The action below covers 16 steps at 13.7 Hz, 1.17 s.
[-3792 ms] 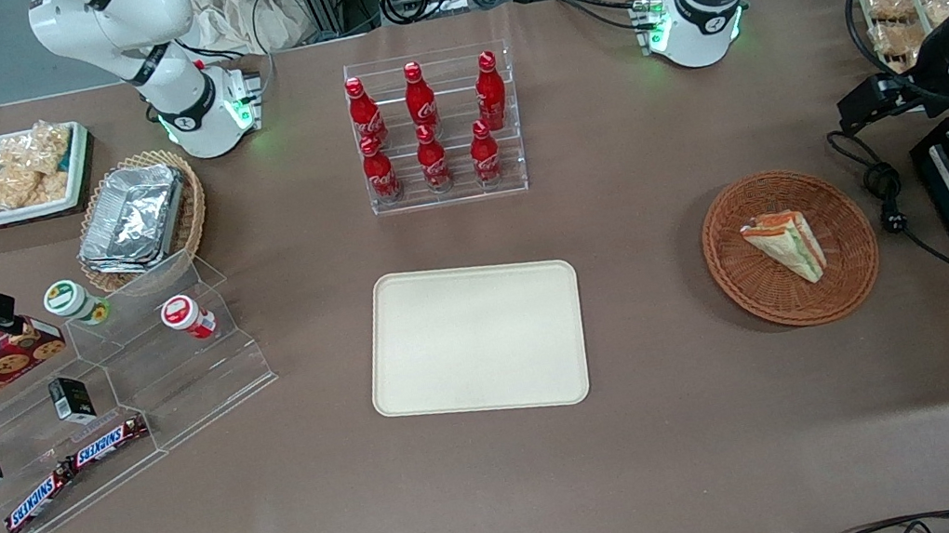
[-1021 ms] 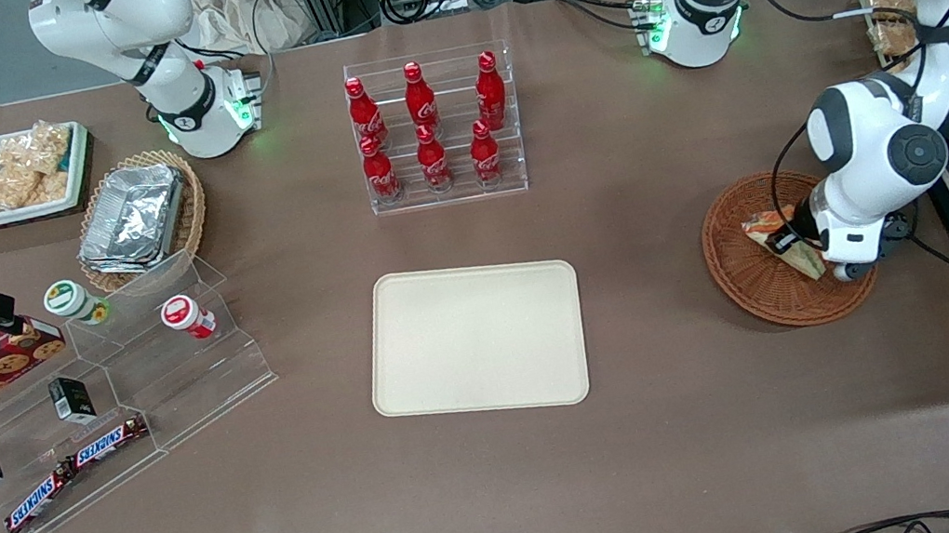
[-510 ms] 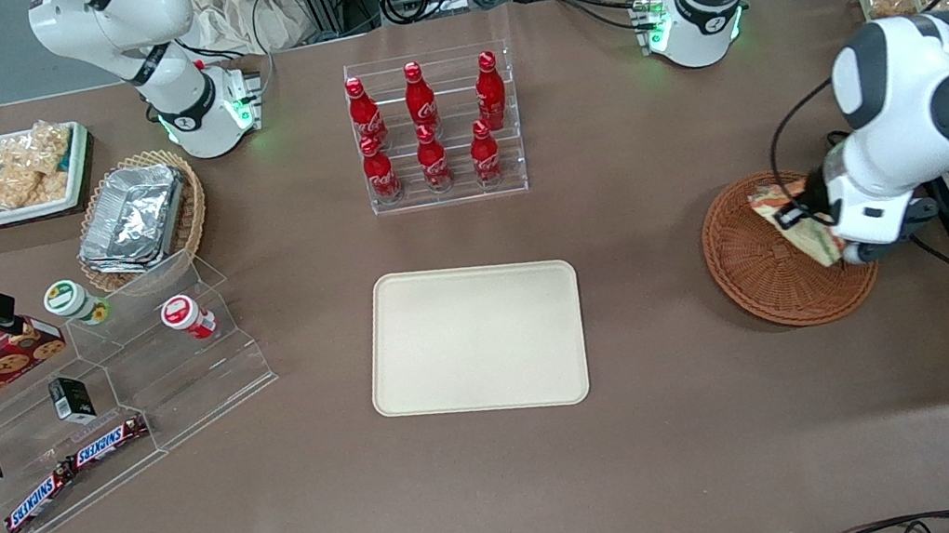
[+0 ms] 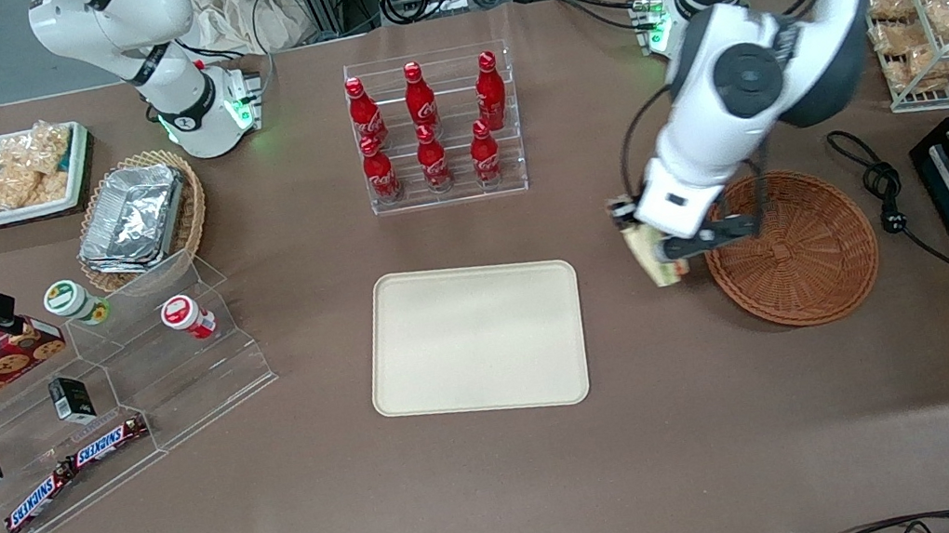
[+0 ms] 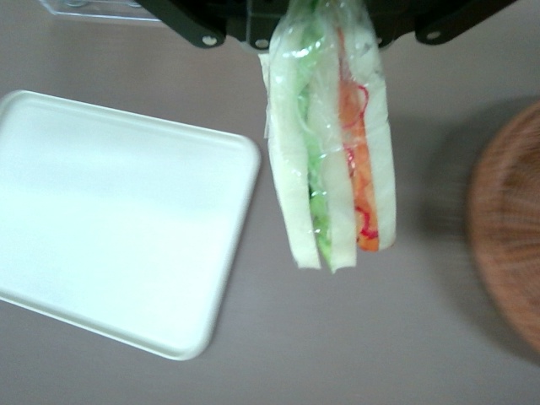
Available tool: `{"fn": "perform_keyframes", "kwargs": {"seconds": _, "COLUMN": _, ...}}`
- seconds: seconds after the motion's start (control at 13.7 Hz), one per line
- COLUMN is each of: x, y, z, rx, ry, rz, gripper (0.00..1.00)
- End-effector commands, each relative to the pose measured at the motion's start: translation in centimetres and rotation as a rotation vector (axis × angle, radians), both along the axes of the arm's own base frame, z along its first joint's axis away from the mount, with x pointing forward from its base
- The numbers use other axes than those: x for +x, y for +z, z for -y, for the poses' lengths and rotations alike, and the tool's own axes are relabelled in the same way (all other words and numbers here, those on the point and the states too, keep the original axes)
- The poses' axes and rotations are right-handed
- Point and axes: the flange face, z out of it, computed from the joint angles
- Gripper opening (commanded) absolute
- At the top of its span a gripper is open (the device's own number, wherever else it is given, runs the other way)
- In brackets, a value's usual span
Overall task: Place sandwich from basket to tray
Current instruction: 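Lift the sandwich and carry it toward the cream tray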
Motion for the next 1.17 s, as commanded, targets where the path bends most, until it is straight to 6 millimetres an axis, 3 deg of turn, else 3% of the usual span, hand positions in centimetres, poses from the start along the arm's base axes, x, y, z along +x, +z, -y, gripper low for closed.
{"fn": "perform_keyframes", "kwargs": {"seconds": 0.0, "x": -0.3, "y": -2.9, "z": 5.5, "rx": -0.065, "ry": -0.059, "rz": 0.027, "gripper": 0.0}}
{"fn": "perform_keyframes", "kwargs": {"seconds": 0.15, "x": -0.6, "y": -4.7, "z": 7.8, "rx": -0.053, "ry": -0.091, "rz": 0.035, "gripper": 0.0}}
{"fn": "perform_keyframes", "kwargs": {"seconds": 0.51, "x": 0.2, "y": -10.4, "z": 9.6, "rx": -0.001, "ry": -0.18, "rz": 0.066, "gripper": 0.0}}
{"fn": "perform_keyframes", "kwargs": {"seconds": 0.8, "x": 2.1, "y": -16.1, "z": 9.9, "rx": 0.051, "ry": -0.29, "rz": 0.119, "gripper": 0.0}}
{"fn": "perform_keyframes", "kwargs": {"seconds": 1.02, "x": 2.1, "y": -17.9, "z": 10.1, "rx": 0.031, "ry": -0.319, "rz": 0.13, "gripper": 0.0}}
{"fn": "perform_keyframes", "kwargs": {"seconds": 1.09, "x": 2.2, "y": -18.0, "z": 10.3, "rx": 0.028, "ry": -0.327, "rz": 0.133, "gripper": 0.15}}
